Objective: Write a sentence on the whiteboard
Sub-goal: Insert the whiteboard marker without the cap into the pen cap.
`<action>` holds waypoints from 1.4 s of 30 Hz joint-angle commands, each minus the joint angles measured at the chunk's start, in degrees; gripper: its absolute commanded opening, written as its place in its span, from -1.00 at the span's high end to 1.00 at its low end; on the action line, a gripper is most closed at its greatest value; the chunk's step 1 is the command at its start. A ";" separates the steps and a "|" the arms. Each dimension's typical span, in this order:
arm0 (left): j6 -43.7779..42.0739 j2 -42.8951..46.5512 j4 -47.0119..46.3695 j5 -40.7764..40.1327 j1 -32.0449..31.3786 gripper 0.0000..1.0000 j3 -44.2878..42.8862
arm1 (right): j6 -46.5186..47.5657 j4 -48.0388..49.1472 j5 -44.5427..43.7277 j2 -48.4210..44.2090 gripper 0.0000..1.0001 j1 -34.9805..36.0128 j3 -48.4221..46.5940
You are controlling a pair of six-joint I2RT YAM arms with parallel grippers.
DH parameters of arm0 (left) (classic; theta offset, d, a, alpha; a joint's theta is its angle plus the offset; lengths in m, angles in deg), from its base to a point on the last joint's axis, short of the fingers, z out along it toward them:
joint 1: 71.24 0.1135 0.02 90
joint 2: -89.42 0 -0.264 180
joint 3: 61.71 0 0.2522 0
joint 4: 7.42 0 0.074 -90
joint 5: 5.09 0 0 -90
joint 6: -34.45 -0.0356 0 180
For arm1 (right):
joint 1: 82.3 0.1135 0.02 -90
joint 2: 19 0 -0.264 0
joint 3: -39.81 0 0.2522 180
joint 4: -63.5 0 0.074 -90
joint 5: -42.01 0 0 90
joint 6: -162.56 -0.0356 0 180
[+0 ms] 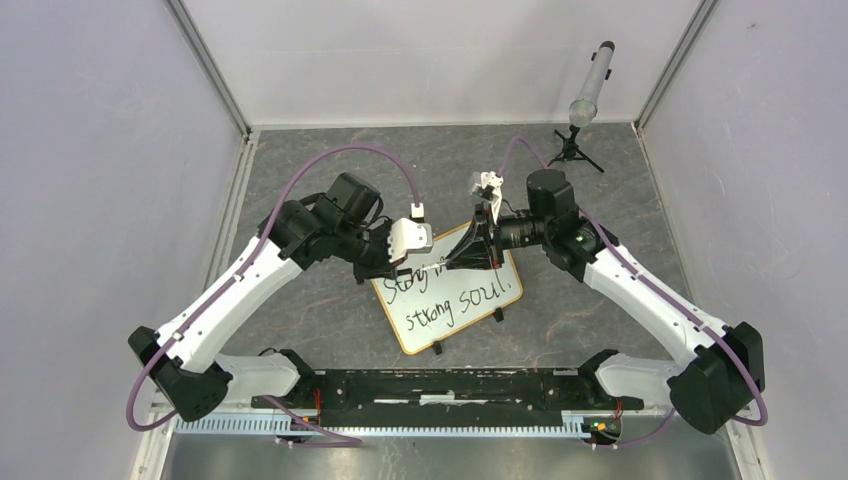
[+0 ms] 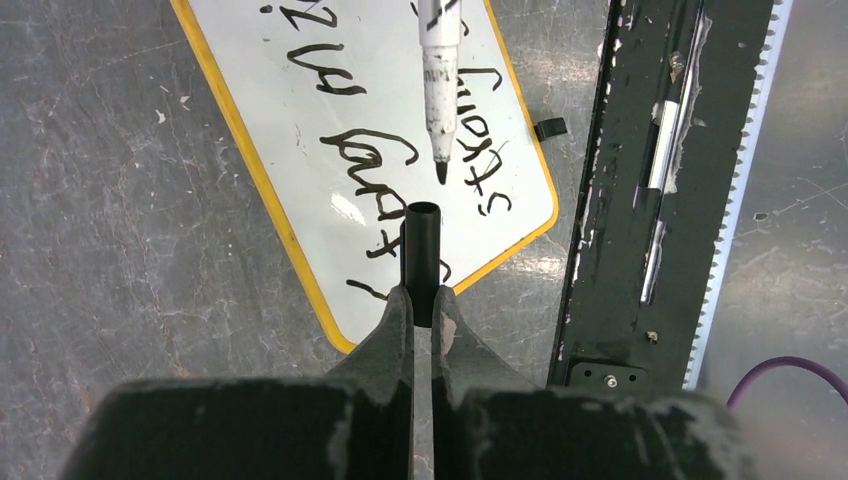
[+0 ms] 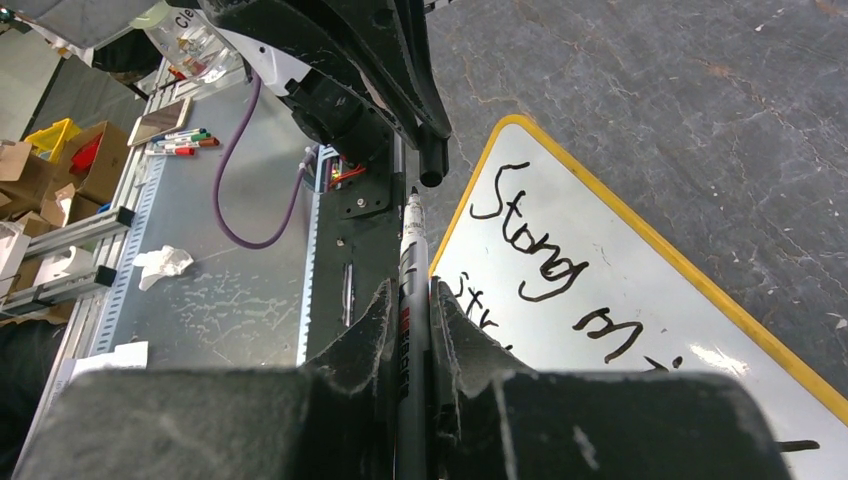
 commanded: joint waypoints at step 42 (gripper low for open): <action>-0.96 1.25 0.71 3.02 -1.77 0.95 -1.82 | 1.41 0.15 -0.10 0.82 1.00 0.97 -1.35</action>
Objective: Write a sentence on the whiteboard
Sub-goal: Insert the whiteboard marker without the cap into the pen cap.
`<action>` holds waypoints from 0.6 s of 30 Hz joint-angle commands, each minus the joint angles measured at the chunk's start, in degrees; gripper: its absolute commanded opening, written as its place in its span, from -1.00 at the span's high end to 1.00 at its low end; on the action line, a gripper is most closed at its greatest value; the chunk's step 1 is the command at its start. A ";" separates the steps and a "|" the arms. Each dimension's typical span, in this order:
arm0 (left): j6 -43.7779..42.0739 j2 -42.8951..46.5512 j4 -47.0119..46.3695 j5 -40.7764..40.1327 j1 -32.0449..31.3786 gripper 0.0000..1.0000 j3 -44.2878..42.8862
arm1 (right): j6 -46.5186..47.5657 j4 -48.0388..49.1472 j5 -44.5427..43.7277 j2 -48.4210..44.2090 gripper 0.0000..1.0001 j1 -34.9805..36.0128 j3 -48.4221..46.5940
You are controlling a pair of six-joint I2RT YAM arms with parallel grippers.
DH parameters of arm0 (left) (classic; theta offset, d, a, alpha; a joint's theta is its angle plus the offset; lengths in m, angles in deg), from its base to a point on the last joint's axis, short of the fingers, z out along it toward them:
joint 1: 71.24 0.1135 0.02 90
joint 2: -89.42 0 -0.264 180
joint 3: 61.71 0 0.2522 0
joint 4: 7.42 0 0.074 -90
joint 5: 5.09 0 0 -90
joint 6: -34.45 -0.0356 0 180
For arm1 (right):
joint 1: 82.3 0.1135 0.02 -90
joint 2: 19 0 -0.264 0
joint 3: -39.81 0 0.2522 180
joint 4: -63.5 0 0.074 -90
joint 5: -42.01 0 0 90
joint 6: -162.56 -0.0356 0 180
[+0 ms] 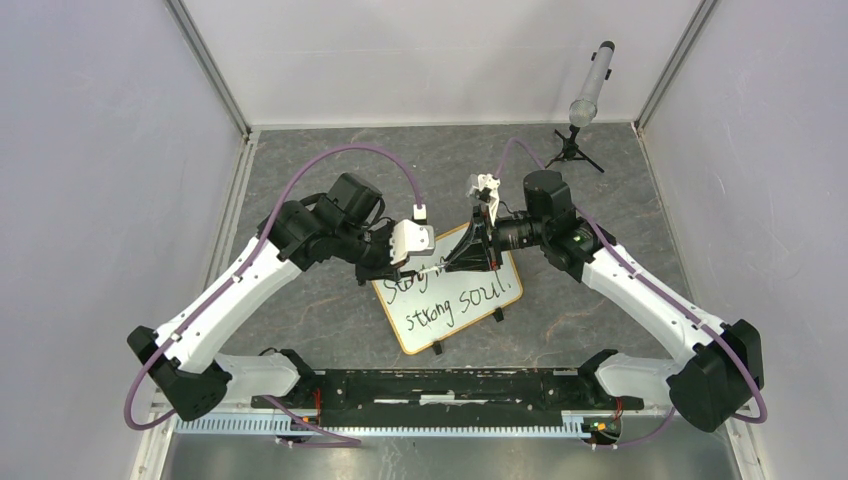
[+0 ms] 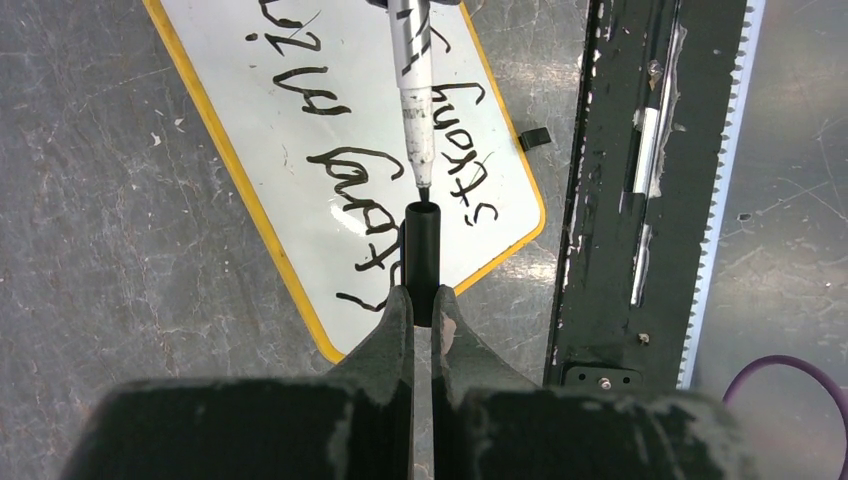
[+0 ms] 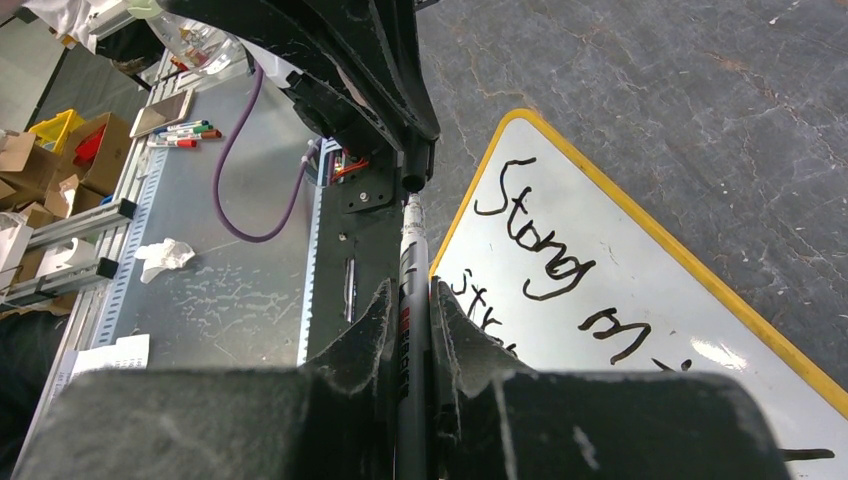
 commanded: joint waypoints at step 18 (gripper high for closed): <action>-1.26 0.43 0.94 1.57 -1.35 0.95 -0.79 | 0.53 0.68 0.04 0.37 1.00 0.31 -1.67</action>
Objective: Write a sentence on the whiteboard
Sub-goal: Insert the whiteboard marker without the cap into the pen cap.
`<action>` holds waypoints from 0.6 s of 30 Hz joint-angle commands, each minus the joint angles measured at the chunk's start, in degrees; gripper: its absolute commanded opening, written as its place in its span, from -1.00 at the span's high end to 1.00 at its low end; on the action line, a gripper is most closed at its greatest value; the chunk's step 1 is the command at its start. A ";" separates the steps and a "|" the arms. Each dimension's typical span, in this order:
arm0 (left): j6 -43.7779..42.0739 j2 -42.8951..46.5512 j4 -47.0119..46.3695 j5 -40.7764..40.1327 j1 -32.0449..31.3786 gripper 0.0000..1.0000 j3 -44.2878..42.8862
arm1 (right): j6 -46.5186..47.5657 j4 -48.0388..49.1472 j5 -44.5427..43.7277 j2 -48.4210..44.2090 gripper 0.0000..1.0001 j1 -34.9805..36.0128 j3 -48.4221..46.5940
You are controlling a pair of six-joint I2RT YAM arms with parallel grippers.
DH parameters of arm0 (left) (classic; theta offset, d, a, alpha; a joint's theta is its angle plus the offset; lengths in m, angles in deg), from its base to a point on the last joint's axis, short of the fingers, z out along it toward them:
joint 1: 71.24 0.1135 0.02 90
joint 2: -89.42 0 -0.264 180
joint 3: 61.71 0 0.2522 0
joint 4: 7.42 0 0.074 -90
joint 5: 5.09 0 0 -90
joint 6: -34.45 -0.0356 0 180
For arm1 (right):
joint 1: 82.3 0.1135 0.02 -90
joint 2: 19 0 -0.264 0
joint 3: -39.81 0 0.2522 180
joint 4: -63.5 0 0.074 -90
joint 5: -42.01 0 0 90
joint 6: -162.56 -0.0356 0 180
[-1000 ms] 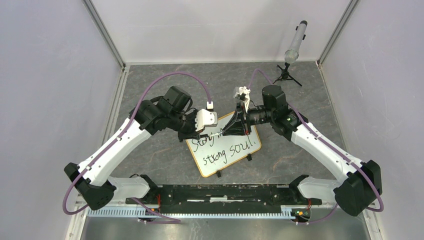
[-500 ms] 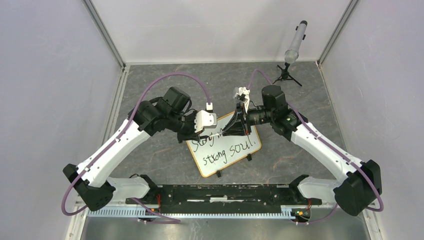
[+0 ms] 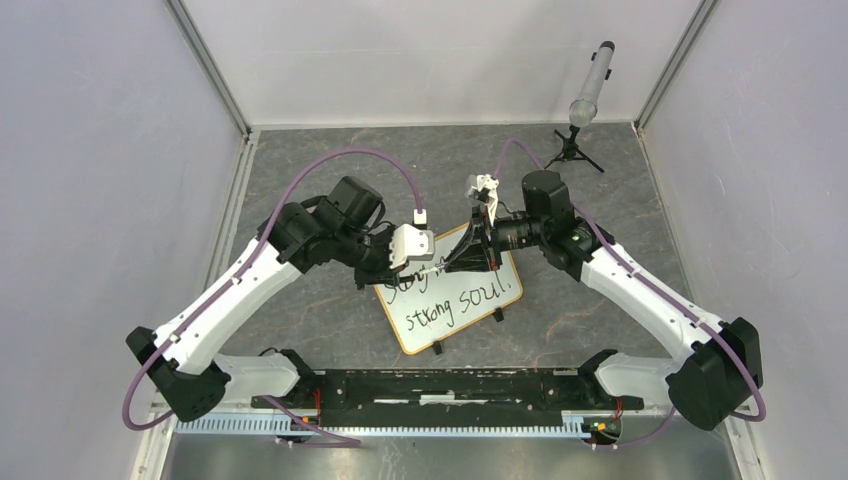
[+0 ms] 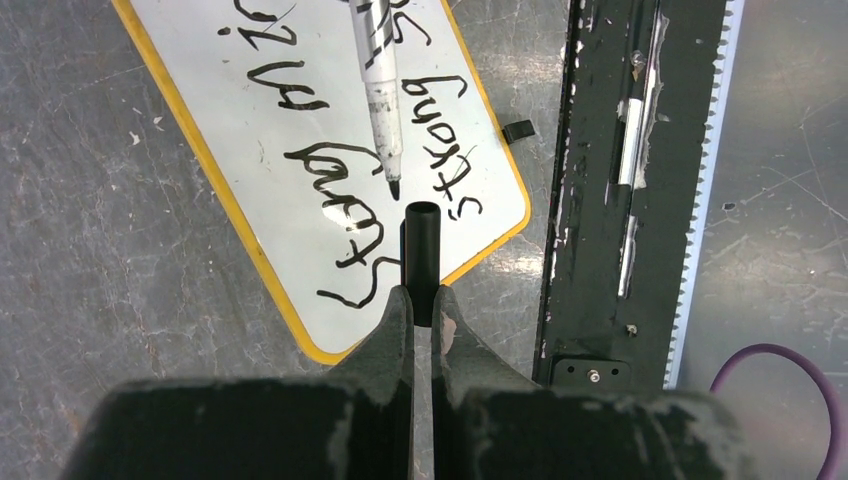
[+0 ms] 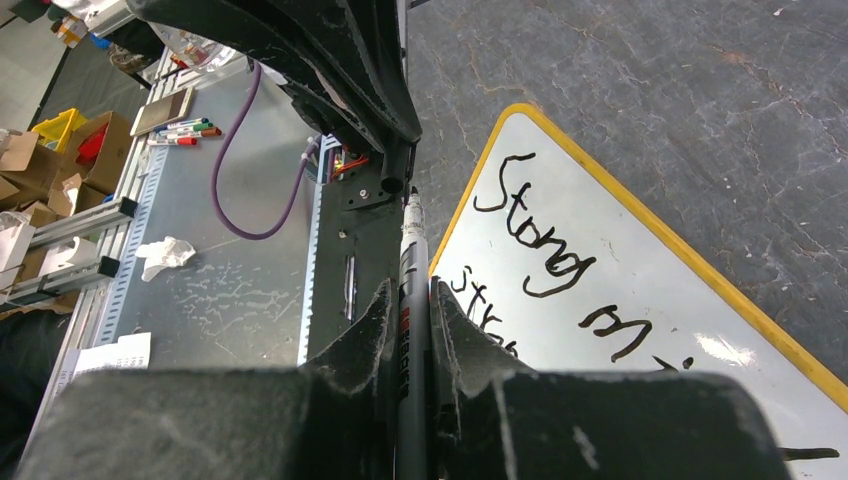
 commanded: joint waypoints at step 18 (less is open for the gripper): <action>0.73 -0.03 -1.61 -3.65 -1.12 0.95 -1.07 | 1.84 -0.44 -0.31 -1.04 1.00 0.67 -1.06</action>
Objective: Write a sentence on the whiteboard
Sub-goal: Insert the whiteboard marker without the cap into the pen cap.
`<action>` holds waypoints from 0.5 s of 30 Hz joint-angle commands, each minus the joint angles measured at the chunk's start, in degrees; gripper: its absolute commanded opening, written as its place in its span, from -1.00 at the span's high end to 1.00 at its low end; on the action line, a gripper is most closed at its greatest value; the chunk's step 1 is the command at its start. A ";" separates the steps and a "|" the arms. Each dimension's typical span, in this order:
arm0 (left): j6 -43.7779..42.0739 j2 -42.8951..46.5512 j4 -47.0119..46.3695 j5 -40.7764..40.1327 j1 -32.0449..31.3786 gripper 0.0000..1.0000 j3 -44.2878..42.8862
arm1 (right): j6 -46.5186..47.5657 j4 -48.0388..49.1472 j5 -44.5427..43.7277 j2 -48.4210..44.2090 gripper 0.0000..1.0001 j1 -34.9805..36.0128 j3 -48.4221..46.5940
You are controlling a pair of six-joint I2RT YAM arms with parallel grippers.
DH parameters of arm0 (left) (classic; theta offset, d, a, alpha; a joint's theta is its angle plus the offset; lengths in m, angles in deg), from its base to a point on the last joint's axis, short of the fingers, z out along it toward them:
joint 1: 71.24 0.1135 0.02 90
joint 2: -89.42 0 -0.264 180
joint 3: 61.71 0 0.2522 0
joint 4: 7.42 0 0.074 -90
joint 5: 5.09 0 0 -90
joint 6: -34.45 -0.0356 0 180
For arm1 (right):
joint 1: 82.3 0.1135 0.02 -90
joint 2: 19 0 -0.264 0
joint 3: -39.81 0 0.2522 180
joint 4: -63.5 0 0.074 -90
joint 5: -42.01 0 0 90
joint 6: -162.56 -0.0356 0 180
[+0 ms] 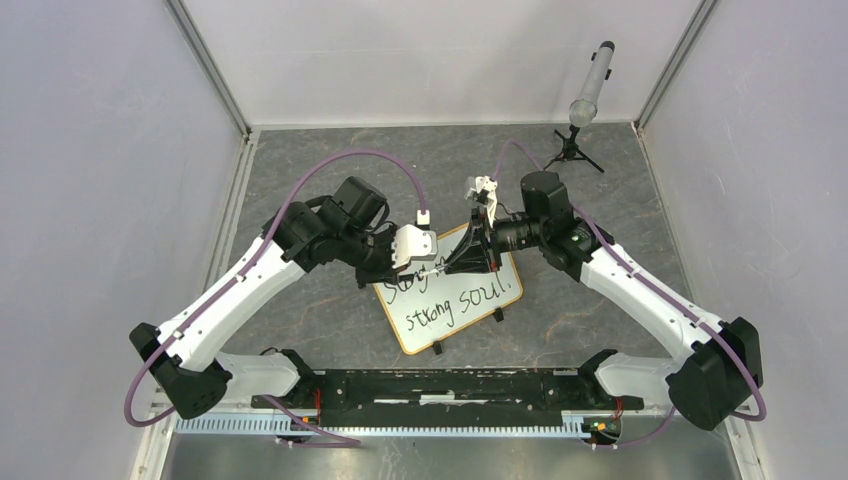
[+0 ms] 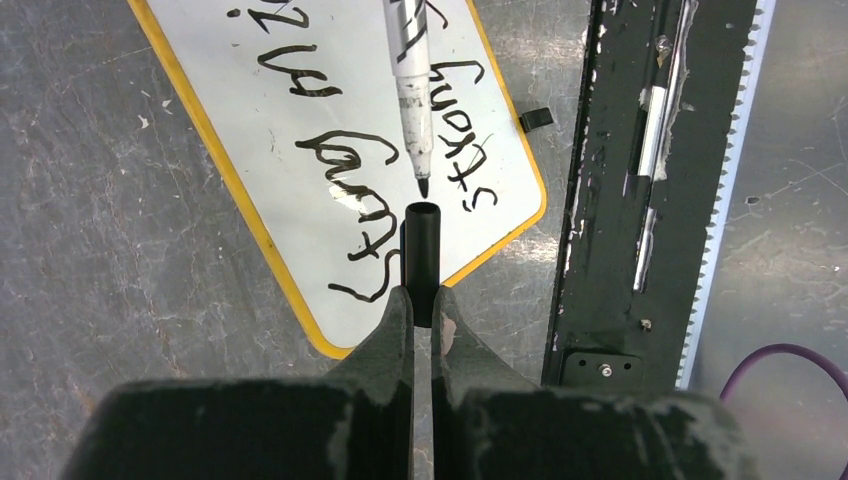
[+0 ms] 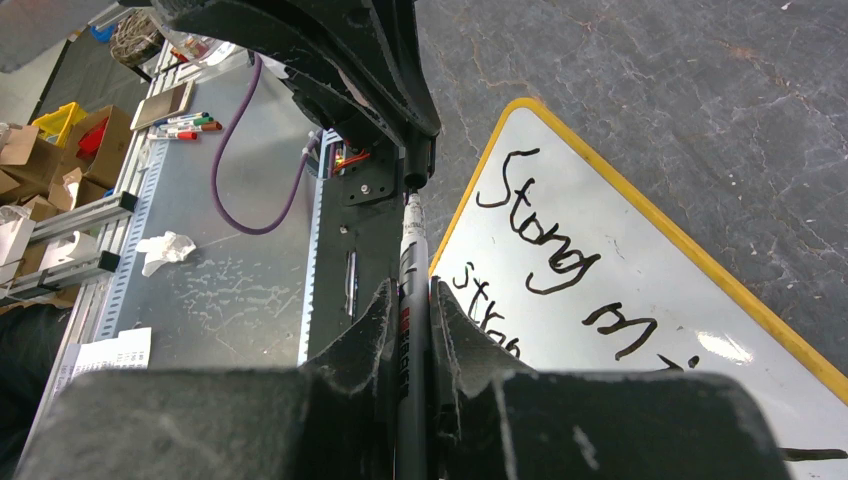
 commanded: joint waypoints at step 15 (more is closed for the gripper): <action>1.16 -0.84 -1.37 1.65 -0.35 0.95 -2.90 | 0.71 0.70 0.02 -0.04 1.00 0.63 -2.00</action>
